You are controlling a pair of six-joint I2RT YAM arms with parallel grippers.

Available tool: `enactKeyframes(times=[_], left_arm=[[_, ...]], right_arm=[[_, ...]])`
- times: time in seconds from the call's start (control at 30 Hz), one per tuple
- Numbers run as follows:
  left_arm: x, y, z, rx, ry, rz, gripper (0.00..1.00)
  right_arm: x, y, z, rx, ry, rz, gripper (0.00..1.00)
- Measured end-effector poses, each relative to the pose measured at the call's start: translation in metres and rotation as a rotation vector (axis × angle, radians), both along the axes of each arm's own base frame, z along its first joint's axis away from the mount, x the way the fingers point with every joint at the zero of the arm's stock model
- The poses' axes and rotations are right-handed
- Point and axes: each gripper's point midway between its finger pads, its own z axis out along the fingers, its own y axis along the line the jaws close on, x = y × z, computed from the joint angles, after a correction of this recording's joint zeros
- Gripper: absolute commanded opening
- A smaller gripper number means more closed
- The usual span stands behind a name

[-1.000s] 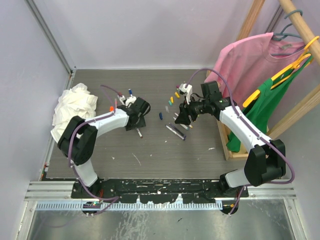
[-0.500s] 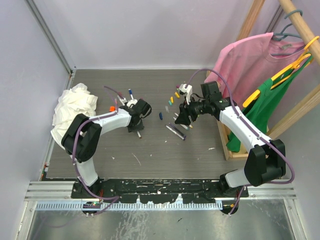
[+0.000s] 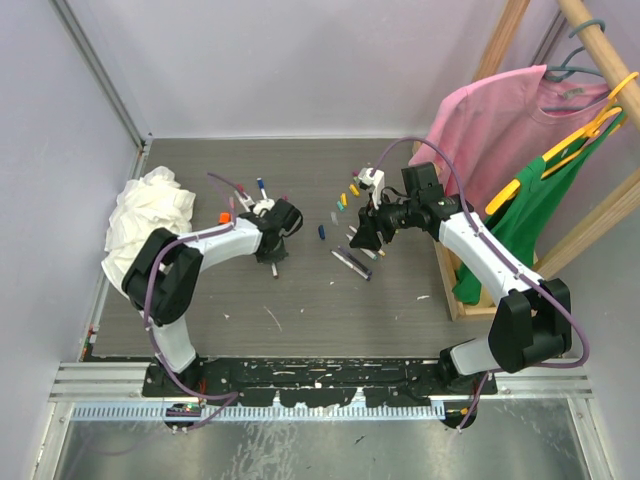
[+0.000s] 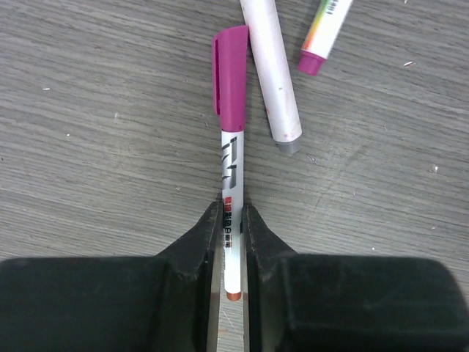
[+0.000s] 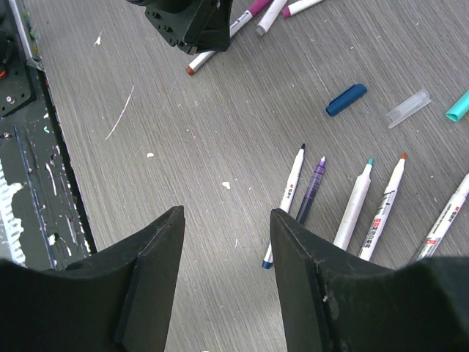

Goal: Open the pen caps
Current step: Pick up the pen from the center of the board.

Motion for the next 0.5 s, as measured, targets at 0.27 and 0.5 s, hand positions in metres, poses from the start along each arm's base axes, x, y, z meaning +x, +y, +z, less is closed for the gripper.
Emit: enactKeyframes(times=[0.27, 0.5], left_arm=[[-0.011, 0.008, 0.000, -0.004, -0.003, 0.002, 0.00], [-0.029, 0.017, 0.014, -0.042, -0.034, -0.007, 0.00]], right_arm=[[-0.001, 0.001, 0.001, 0.008, 0.004, 0.007, 0.55], [-0.009, 0.008, 0.002, 0.058, 0.036, 0.036, 0.55]])
